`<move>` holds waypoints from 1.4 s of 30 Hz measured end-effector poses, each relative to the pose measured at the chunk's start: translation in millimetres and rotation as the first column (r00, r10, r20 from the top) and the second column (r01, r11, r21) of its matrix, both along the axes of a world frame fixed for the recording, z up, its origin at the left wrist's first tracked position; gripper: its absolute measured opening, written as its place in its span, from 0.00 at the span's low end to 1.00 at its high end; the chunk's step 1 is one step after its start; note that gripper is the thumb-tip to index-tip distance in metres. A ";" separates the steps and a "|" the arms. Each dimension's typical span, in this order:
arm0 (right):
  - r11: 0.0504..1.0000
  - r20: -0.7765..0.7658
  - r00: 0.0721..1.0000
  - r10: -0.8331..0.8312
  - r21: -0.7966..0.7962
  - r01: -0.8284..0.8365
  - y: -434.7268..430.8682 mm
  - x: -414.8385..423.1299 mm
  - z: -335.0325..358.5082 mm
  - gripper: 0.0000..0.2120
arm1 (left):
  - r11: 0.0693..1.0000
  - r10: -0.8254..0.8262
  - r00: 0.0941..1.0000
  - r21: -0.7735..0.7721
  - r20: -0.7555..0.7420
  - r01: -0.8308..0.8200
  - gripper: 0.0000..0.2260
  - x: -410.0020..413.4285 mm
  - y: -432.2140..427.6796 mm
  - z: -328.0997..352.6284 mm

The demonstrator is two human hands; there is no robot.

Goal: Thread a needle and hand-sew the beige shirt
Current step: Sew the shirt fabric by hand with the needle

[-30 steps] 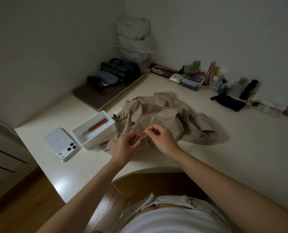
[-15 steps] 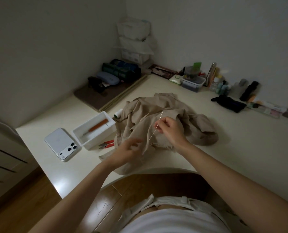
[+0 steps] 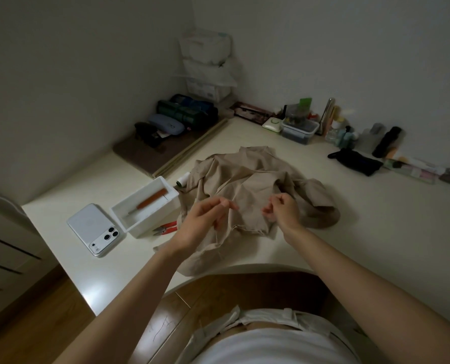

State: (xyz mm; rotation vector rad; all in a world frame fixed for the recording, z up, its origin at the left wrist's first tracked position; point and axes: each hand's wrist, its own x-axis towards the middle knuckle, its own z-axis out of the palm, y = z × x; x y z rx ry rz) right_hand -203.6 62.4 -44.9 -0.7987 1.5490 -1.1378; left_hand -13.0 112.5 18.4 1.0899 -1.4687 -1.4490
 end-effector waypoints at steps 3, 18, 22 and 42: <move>0.998 -0.078 0.996 -0.033 -0.055 0.029 -2.0 -1.0 5.5 0.07 | 0.998 0.032 0.999 0.053 0.016 -0.033 0.11 5.0 -6.3 -5.1; 0.743 -0.056 0.742 0.668 -0.015 -0.669 21.1 40.6 42.1 0.13 | 1.000 -0.014 0.958 0.026 0.285 0.007 0.10 4.4 -10.3 -10.0; 0.677 -0.079 0.673 0.736 0.040 -0.735 18.7 30.4 41.9 0.16 | 1.000 -0.013 0.941 0.018 0.338 0.007 0.10 9.3 -10.3 -14.4; 0.883 -0.441 0.766 0.469 0.241 -0.402 11.0 -12.3 -11.3 0.18 | 0.999 -0.012 0.999 -0.036 -0.034 0.011 0.08 19.2 -4.2 -9.2</move>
